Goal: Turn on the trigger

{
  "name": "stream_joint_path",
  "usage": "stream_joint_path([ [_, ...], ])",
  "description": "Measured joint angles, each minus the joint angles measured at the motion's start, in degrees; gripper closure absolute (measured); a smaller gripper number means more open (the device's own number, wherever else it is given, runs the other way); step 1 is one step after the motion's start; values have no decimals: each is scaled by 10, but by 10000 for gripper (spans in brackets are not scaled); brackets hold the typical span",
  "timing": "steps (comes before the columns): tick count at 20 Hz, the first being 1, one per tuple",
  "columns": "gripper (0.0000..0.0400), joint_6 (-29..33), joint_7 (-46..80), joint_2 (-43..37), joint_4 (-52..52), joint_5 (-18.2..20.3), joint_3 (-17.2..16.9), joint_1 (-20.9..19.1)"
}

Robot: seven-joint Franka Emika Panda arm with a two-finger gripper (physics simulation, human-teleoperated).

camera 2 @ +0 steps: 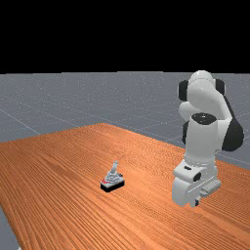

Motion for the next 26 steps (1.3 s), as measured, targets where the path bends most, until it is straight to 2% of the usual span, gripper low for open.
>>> stream_joint_path([
  [12, 400, 7, 3, -6, -12, 3, 0, -3],
  [16, 400, -38, 18, 13, 29, -23, -19, 14],
  [18, 400, -27, 17, 6, 15, -19, -16, 11],
  [19, 400, 42, 20, -20, -42, -16, -12, 7],
  [20, 400, 48, 25, -21, -44, -20, -15, 10],
  [21, 400, 2, -17, -1, -2, -10, 0, 2],
  [22, 400, -60, 27, 31, 62, -36, -27, 28],
  [24, 400, -29, 24, 20, 32, -26, -19, 21],
  [25, 400, 20, 6, -1, -16, 1, 1, 3],
  [26, 400, 35, -4, -7, -30, 12, 9, -5],
])
